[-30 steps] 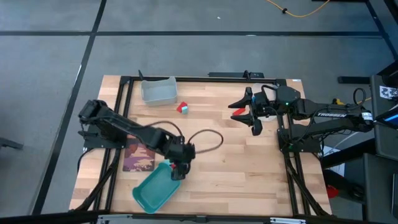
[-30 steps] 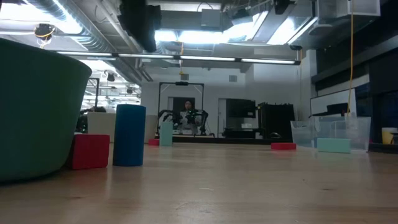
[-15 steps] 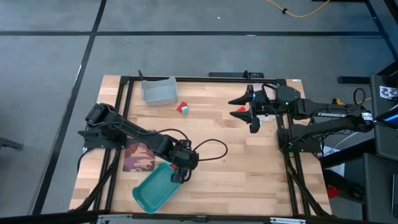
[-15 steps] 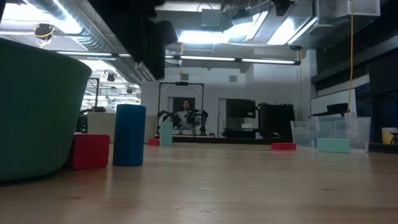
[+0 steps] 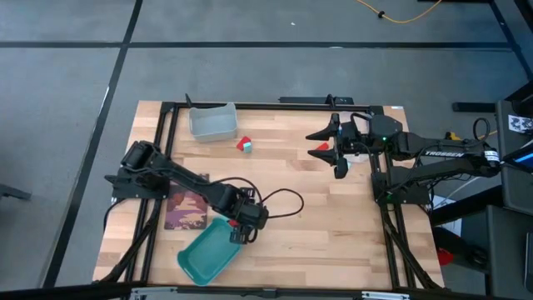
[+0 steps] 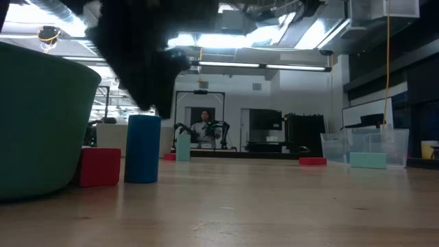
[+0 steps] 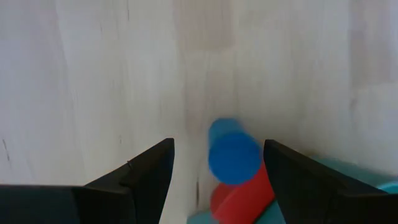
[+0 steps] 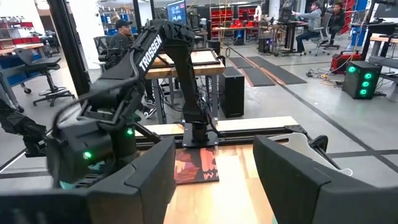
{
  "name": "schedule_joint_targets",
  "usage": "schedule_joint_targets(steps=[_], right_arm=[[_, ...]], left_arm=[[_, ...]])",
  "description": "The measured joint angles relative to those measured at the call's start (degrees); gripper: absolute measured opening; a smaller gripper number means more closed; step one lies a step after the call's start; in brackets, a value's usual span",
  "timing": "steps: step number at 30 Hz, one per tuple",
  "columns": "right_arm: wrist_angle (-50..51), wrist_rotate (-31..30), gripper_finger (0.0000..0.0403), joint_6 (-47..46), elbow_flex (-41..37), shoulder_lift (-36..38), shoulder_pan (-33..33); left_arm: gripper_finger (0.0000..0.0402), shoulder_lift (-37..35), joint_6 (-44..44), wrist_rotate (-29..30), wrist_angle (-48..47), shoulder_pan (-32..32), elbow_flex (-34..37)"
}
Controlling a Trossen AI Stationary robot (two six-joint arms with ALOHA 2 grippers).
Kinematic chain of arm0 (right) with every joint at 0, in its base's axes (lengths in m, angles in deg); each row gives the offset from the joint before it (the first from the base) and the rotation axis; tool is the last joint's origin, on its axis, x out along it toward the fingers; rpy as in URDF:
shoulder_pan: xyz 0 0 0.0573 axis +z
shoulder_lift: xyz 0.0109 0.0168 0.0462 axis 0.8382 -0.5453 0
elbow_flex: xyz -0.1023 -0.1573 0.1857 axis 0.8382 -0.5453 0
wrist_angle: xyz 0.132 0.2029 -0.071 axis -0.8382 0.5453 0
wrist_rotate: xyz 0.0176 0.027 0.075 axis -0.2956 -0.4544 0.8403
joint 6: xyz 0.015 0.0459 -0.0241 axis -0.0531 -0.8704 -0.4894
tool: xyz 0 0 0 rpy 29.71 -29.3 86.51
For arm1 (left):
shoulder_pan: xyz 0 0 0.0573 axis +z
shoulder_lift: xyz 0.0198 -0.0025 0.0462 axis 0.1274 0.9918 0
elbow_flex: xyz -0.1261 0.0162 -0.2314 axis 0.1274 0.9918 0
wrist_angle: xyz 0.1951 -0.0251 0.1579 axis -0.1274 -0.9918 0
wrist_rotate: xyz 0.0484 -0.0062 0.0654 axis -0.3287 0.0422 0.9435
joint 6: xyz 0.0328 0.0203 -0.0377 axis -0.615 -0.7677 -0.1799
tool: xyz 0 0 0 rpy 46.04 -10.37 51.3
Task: Sort & place blocks by color
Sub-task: Put the blue block into the transparent bin
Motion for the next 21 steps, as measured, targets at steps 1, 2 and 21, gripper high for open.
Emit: schedule_joint_targets(steps=[1, 2, 21], right_arm=[[0.00, 0.00, 0.0220, 0.08, 0.00, 0.00, 0.00], [0.02, 0.02, 0.0220, 0.38, 0.00, 0.00, 0.00], [0.02, 0.02, 0.0220, 1.31, 0.00, 0.00, 0.00]], left_arm=[[0.0242, 0.02, 0.08, -0.93, 0.02, 0.21, 0.36], [0.0242, 0.00, 0.08, -1.49, 0.50, 0.38, 0.71], [0.0242, 0.02, -0.29, -3.13, 4.33, 0.52, 3.03]])
